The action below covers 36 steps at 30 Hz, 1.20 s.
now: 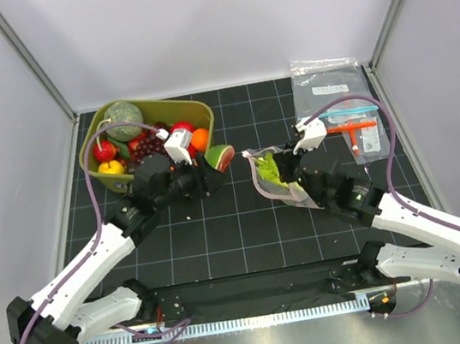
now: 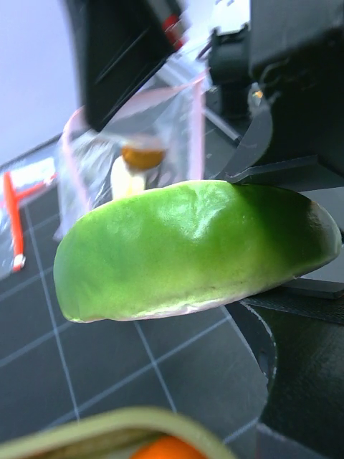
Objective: Place the food in the zip-top bag and seal the zipper
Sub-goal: Pick up the fake fruit from the bin, then place the fake fruit in the zipper food storage bag.
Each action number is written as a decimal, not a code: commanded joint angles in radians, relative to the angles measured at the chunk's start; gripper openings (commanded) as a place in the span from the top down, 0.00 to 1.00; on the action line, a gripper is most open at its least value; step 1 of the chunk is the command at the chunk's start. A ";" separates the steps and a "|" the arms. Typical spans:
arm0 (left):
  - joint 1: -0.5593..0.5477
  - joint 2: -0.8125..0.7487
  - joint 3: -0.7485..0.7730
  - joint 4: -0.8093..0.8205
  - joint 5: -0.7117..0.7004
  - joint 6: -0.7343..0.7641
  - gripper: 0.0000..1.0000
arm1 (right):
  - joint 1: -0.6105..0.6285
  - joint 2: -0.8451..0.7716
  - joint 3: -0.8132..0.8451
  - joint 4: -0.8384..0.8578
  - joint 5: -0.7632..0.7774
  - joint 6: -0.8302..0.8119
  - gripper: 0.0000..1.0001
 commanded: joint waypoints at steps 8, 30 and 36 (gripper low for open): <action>-0.061 -0.056 -0.087 0.186 0.273 -0.024 0.69 | -0.035 -0.072 0.023 0.047 0.006 0.010 0.99; -0.083 0.173 -0.126 0.465 0.356 -0.199 0.72 | -0.027 -0.052 -0.053 0.274 -0.400 0.010 0.99; -0.094 0.245 -0.100 0.453 0.331 -0.203 0.61 | -0.018 -0.042 -0.052 0.280 -0.412 0.010 0.99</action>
